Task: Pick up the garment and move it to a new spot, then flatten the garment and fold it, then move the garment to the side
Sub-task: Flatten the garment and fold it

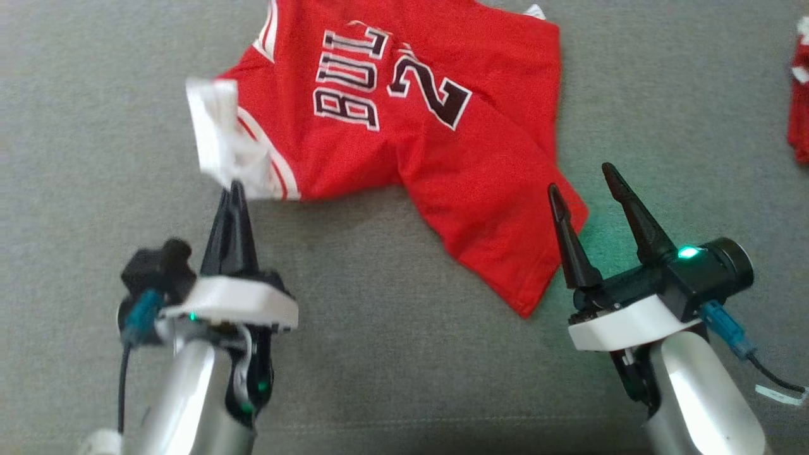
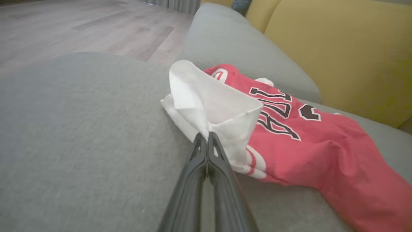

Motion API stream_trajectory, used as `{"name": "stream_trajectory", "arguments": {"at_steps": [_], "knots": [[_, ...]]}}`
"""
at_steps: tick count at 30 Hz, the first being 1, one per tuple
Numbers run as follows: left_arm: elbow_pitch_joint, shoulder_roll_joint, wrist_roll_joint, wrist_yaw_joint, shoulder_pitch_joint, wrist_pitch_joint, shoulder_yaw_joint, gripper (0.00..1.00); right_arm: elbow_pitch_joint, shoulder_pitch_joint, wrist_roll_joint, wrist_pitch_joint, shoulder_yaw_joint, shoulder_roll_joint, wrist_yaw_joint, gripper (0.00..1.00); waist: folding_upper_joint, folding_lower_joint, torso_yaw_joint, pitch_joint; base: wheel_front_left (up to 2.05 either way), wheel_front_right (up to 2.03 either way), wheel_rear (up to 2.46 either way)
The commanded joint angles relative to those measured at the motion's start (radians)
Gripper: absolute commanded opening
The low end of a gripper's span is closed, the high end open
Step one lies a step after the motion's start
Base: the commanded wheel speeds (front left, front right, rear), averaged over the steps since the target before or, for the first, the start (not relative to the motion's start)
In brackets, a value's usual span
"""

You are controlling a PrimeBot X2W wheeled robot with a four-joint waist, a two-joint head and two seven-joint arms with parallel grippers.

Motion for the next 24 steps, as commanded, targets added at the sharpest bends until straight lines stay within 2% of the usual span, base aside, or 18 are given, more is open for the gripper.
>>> {"name": "stream_trajectory", "arguments": {"at_steps": [1,5,13,14,15,16,17,24], "knots": [[-0.042,0.006,-0.004,0.008,-0.008,-0.008,0.03,0.0,-0.024,-0.002,-0.007,-0.008,0.016,0.005,0.007,1.0,0.0,0.0,0.011,0.0,0.0,0.0,0.0],[-0.057,0.005,-0.019,0.028,0.046,-0.008,0.03,0.0,-0.019,-0.005,-0.014,0.0,-0.003,0.004,0.007,1.0,0.0,0.0,0.021,0.002,0.0,0.0,0.0],[-0.058,0.004,-0.071,0.067,0.087,-0.008,0.028,0.0,-0.021,-0.034,-0.056,0.063,-0.107,-0.016,0.007,1.0,0.0,0.0,0.052,-0.017,0.0,0.0,0.0],[-0.056,0.004,-0.076,0.07,0.094,-0.008,0.027,0.15,-0.023,-0.038,-0.059,0.072,-0.116,-0.022,0.007,1.0,0.0,0.0,0.058,-0.021,0.0,0.0,0.0],[-0.053,0.004,-0.08,0.072,0.1,-0.008,0.025,0.44,-0.026,-0.041,-0.059,0.08,-0.125,-0.027,0.007,1.0,0.0,0.0,0.066,-0.025,0.0,0.0,0.0],[-0.051,0.004,-0.082,0.071,0.105,-0.008,0.021,0.82,-0.03,-0.043,-0.059,0.088,-0.133,-0.031,0.007,1.0,0.0,0.0,0.073,-0.029,0.0,0.0,0.0],[-0.049,0.004,-0.084,0.07,0.109,-0.008,0.016,1.0,-0.032,-0.044,-0.058,0.094,-0.14,-0.036,0.007,1.0,0.0,0.0,0.08,-0.032,0.0,0.0,0.0],[-0.105,0.004,-0.057,0.069,0.125,-0.008,0.03,1.0,-0.009,-0.054,-0.045,0.181,-0.154,-0.068,0.007,1.0,0.0,0.0,0.128,-0.062,0.0,0.0,0.0]]}}
